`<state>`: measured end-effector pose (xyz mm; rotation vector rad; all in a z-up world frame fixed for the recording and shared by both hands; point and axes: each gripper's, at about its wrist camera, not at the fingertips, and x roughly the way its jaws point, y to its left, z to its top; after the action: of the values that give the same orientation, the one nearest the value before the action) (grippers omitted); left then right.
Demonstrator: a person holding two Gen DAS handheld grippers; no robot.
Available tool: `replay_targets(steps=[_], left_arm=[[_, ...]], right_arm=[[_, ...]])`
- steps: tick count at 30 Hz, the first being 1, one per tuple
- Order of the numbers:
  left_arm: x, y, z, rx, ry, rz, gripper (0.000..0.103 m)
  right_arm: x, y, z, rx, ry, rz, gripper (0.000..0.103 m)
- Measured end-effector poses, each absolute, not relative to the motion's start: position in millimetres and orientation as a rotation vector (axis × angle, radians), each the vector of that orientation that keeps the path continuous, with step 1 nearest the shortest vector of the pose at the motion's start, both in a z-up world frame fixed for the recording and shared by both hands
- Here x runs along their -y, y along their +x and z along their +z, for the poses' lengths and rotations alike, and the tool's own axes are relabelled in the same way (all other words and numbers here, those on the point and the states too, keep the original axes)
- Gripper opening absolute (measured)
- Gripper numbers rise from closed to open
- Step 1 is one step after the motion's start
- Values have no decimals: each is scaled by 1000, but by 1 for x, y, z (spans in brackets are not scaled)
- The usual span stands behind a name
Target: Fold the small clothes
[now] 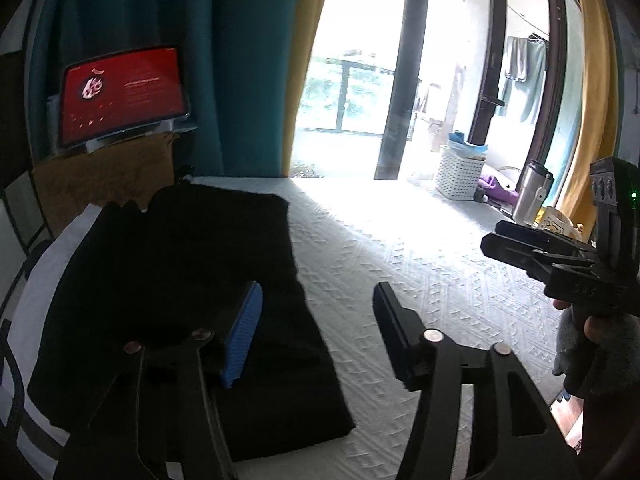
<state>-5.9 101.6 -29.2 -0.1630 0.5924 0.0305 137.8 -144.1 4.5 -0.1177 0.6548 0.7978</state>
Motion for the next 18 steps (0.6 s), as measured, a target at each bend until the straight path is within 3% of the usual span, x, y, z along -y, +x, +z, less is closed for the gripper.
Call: replay_targets(steps=[6,8,10,15,18], left_arm=[[-82,-6,-15,-555,-131,2,69],[-76,-7,-9,-537,-113,4,74],[-71,-9,-1,-512,-102,3,85],[-63,-16,19,-431,-83,16,89],[-60,-20,30,-391,-74,23,94]], right_arm=[[173,133,21,-618,-104,740,76],[180,131,27,-603,-102,723,76],[189,128,33,-585,-101,706,77],[206,120,52,-537,-104,673,78],[214,115,63,-510,-100,660,86]])
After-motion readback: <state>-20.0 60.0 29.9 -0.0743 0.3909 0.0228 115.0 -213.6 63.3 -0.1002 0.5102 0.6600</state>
